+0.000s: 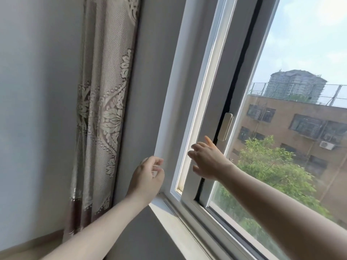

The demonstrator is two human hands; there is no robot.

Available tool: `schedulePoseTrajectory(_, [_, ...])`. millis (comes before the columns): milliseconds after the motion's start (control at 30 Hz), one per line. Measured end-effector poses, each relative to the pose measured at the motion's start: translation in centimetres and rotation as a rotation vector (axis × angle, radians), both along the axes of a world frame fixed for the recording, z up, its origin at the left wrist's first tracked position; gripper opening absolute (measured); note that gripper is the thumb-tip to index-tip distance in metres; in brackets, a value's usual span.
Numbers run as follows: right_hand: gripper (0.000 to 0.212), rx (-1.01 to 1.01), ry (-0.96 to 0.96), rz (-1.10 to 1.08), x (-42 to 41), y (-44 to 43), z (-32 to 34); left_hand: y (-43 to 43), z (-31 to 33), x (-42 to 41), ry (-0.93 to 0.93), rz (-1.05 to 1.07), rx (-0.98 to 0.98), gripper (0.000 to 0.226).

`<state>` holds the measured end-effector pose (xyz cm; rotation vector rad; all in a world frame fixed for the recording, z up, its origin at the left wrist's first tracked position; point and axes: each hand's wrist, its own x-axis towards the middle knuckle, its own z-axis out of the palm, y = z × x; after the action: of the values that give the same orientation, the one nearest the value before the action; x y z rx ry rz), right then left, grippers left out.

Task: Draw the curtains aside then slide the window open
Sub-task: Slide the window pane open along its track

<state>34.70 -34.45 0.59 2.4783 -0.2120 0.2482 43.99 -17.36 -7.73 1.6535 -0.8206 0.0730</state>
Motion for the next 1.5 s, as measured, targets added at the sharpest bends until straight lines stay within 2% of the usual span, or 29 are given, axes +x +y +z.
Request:
schedulePoseTrajectory(200, [0.031,-0.126,-0.03,0.077,3.0,-2.4,1.3,-1.2,1.4,2.4,-0.039,0.057,0.007,0.024])
schedulePoseTrajectory(433, [0.033,-0.113,-0.055,-0.009,4.9,-4.9,2.0,-3.0,1.8,3.4,-0.067,0.073,0.032,0.025])
schedulePoseTrajectory(633, [0.03,-0.201,-0.019,-0.053,4.7,-5.6,1.6,-4.8,2.2,3.1,-0.102,0.056,0.037,0.022])
schedulePoseTrajectory(800, [0.027,-0.154,-0.054,-0.058,5.1,-5.9,1.0,-4.7,1.6,3.1,-0.104,0.062,0.057,0.022])
schedulePoseTrajectory(1500, [0.034,-0.175,-0.109,-0.079,2.8,-5.4,0.2,-3.7,1.0,2.9,-0.098,-0.009,0.1,0.024])
